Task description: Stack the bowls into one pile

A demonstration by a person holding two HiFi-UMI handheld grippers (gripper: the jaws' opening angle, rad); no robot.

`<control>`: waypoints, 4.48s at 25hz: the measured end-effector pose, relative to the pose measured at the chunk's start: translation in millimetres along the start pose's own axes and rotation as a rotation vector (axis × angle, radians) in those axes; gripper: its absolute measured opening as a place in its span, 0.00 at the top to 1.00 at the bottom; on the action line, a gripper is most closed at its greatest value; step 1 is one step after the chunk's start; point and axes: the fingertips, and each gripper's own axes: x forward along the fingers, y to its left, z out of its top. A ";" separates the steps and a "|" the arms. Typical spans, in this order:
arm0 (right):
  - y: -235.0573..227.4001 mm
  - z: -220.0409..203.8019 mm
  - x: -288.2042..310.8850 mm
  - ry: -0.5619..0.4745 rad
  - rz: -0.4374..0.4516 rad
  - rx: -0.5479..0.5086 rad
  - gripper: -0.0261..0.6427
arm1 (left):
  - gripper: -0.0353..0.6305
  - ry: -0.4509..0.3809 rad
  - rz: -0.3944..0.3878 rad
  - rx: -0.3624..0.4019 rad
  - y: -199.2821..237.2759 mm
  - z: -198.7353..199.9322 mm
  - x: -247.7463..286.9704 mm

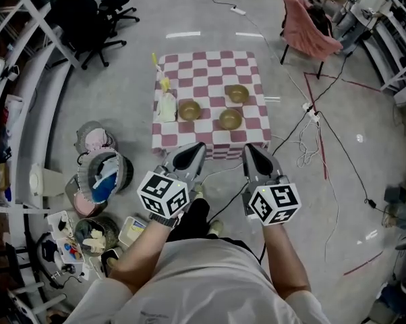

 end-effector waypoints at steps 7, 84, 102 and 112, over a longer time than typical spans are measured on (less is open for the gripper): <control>-14.2 -5.6 78.3 0.060 -0.006 -0.009 0.94 | 0.94 0.018 -0.021 0.007 62.7 2.0 47.1; -204.3 -242.3 272.8 0.606 -0.300 0.575 0.93 | 0.94 0.263 0.046 -0.123 213.0 -110.4 198.1; -256.6 -280.3 232.8 0.673 -0.353 0.619 0.93 | 0.94 0.352 -0.039 -0.097 157.8 -137.2 252.4; -261.2 -295.0 238.5 0.755 -0.298 0.541 0.93 | 0.94 0.376 -0.023 -0.114 156.5 -150.8 266.6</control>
